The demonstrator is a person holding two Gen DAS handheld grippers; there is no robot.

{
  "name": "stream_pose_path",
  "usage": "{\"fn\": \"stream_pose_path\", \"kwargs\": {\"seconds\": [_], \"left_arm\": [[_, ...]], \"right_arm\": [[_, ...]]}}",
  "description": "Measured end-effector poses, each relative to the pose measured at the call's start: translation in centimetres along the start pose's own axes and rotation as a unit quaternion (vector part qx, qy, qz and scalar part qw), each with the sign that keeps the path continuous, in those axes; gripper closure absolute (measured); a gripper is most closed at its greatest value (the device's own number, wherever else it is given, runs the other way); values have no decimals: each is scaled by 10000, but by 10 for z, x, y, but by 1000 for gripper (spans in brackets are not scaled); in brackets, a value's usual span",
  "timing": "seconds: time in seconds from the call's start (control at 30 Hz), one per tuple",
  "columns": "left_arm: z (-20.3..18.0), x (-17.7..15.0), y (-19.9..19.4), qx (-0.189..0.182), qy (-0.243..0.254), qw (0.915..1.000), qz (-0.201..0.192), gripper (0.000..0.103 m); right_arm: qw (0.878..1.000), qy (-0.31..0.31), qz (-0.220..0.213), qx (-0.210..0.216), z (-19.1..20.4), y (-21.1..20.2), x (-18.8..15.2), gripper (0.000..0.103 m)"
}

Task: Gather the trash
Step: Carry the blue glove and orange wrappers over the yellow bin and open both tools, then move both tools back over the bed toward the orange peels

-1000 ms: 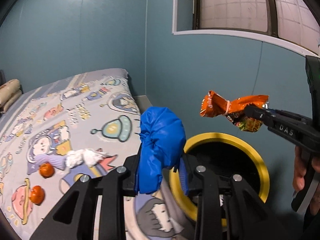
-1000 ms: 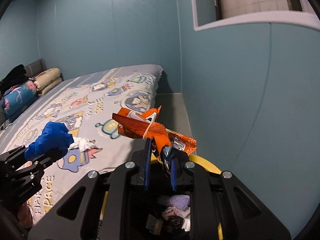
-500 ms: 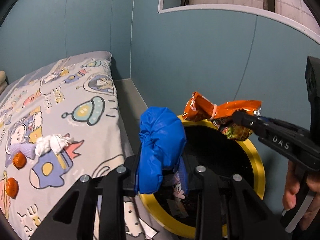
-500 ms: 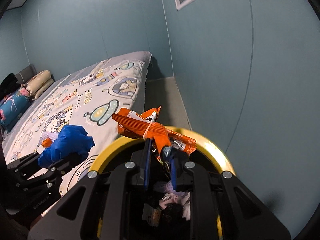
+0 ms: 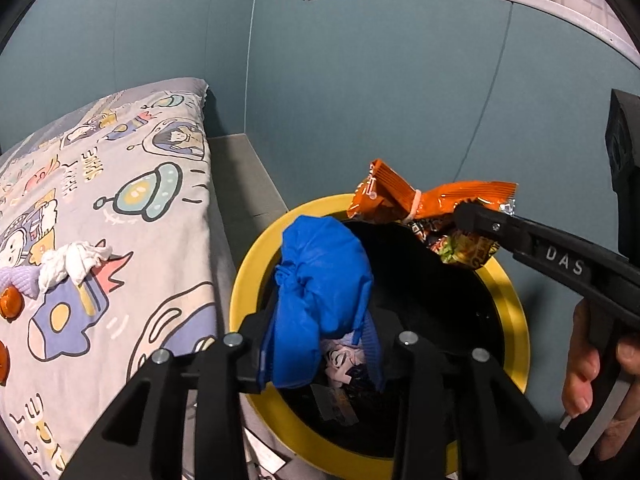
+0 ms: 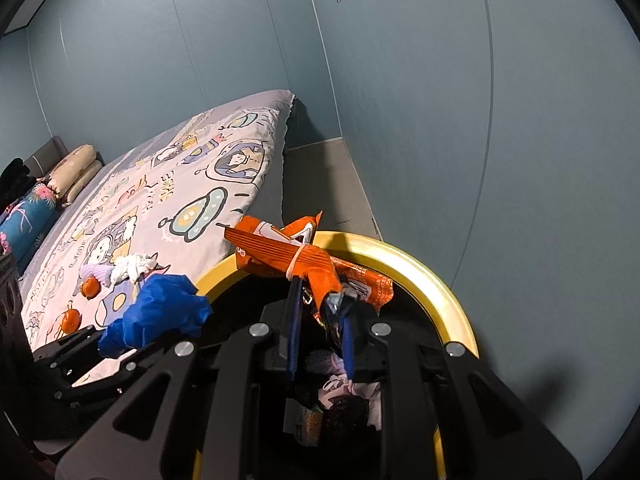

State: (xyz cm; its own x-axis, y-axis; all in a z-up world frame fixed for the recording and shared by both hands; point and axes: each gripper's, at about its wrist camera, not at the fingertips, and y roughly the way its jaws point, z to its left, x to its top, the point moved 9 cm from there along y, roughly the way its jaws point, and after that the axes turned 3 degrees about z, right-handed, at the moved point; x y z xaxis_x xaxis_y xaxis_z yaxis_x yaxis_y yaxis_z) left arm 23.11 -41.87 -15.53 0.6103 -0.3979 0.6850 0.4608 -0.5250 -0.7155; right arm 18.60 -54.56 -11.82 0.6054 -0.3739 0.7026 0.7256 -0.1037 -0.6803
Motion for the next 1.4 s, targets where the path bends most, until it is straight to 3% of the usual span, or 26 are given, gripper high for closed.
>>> {"fn": "stream_pose_path", "kwargs": {"seconds": [0.23, 0.3, 0.53, 0.77, 1.03, 1.17, 1.4], "left_arm": [[-3, -1, -8, -152, -78, 9998, -87, 44], [-4, -3, -10, -173, -85, 9997, -122, 39], [5, -6, -21, -168, -234, 9995, -162, 37], [42, 4, -42, 64, -497, 9982, -345, 33], [90, 4, -74, 421, -736, 9948, -564, 25], [121, 5, -96, 623, -915, 9913, -711, 19], [192, -3, -133, 1163, -1241, 9814, -886, 14]], "right_arm": [[10000, 79, -7, -21, -3, -2, 2, 84], [9999, 158, -39, -27, -6, -4, 2, 69], [9997, 222, -36, -132, -10, -10, 1, 65], [9998, 177, -59, -75, 1, -16, 5, 65], [9998, -23, -200, 91, 40, -25, 20, 57], [9994, -150, -226, 235, 70, -23, 27, 46], [9960, -619, -165, 627, 154, 3, 36, 43]]}}
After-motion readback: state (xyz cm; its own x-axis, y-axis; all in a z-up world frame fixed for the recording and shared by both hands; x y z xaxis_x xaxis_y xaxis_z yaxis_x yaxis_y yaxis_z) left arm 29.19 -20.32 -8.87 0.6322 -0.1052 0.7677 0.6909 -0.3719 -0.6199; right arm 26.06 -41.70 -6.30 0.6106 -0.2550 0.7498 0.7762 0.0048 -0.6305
